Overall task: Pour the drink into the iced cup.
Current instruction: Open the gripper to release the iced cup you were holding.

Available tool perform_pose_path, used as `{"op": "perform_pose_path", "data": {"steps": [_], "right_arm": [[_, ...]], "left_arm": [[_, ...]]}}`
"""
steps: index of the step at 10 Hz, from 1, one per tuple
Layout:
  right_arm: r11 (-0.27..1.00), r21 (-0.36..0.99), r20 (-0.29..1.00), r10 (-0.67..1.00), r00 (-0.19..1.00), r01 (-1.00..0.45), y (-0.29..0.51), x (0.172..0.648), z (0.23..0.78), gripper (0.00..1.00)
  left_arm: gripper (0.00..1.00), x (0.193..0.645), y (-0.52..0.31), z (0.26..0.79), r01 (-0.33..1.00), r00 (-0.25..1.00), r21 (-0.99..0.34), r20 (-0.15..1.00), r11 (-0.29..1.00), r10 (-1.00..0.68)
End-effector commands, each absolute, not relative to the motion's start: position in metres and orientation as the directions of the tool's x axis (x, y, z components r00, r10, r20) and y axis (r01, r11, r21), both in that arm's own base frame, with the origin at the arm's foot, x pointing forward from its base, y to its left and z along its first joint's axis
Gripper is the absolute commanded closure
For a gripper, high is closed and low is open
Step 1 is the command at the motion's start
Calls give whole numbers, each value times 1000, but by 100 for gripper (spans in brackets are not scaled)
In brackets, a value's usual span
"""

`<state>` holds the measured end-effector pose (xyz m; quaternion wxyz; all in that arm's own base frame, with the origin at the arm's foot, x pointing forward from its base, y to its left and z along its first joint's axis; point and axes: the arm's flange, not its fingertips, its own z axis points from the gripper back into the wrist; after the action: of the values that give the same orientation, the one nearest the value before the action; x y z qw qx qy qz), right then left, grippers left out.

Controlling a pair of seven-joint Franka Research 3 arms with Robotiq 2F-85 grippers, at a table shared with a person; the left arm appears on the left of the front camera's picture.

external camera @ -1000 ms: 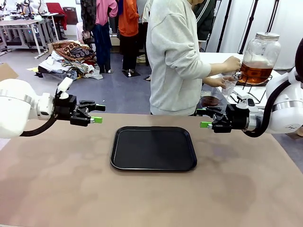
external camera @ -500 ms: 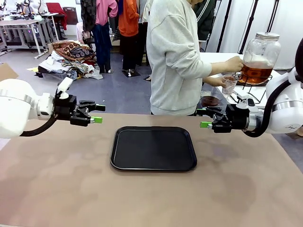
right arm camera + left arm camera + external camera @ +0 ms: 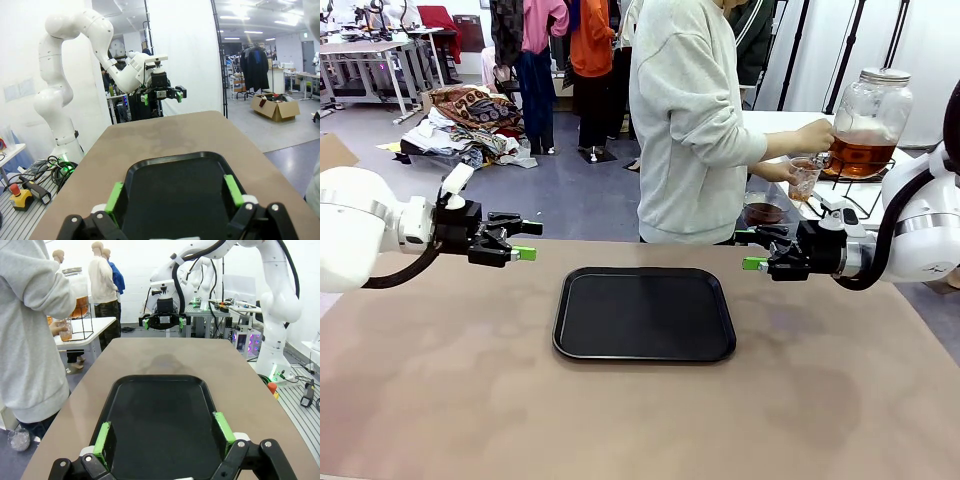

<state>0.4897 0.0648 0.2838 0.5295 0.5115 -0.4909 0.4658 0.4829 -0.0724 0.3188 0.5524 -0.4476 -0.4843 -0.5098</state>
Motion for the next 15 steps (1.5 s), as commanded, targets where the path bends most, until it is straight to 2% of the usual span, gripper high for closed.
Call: {"op": "perform_pose_path", "data": {"steps": [1, 15], "right_arm": [[44, 80, 997, -8, 80, -996, 65, 491, 285, 0], [44, 80, 997, -8, 80, -996, 65, 491, 285, 0]], "left_arm": [[0, 484, -75, 320, 996, 10, 2, 992, 95, -125], [0, 484, -75, 320, 996, 10, 2, 992, 95, -125]]}}
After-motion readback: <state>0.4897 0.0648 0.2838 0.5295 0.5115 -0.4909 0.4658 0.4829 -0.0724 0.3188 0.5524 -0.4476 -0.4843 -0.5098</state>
